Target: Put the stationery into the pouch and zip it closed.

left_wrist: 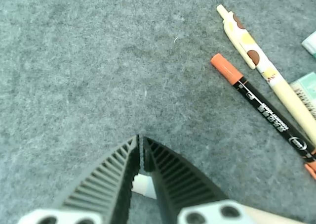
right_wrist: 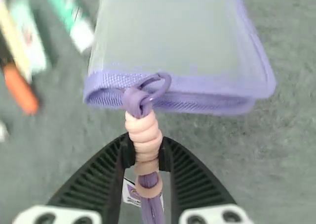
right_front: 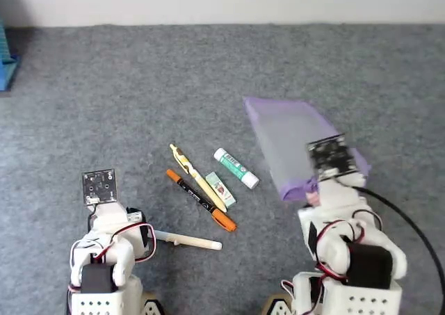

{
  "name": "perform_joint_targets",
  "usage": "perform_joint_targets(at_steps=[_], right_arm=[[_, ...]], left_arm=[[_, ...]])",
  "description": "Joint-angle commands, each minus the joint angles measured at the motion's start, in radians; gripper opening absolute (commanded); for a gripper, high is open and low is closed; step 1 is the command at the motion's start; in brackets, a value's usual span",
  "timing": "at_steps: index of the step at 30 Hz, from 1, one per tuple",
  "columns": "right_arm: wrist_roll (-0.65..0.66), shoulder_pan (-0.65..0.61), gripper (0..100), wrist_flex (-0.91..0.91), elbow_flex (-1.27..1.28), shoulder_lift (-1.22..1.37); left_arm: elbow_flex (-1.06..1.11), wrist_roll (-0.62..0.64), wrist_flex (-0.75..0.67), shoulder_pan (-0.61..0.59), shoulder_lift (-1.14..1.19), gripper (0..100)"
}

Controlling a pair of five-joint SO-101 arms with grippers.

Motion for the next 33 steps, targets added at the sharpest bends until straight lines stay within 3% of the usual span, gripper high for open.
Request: perform_joint_targets(at_steps=[1,5,8,16,19,27,33], right_arm=[[-0.172,-0.030,0.8,-0.053,-0.077,0.001],[-0.302,-0.101,0.8,-0.053,-0.106,0.001],[-0.328,-0.145,0.8,-0.051,-0.121,-0.001],[-0.327,-0.154,0.8,-0.056,-0.129,-0.001],[-0.285,-0.154,0.8,-0.056,-0.129,-0.001],[-0.187,-0.156,0.8,-0.054,-0.247,0.010],[-0.083,-0.162,0.7,-0.050,-0.270,0.002]], left_arm=[[-0.012,0.008,0.003,0.046,-0.014,1],[-0.013,0.008,0.005,0.170,-0.014,1],[-0.019,-0.005,0.005,0.270,-0.014,1],[-0.222,-0.124,-0.115,0.255,-0.014,15],[-0.272,-0.133,-0.169,0.293,-0.014,20],[-0.275,-0.071,-0.394,0.468,-0.008,21],[-0.265,-0.066,-0.446,0.623,0.052,21]])
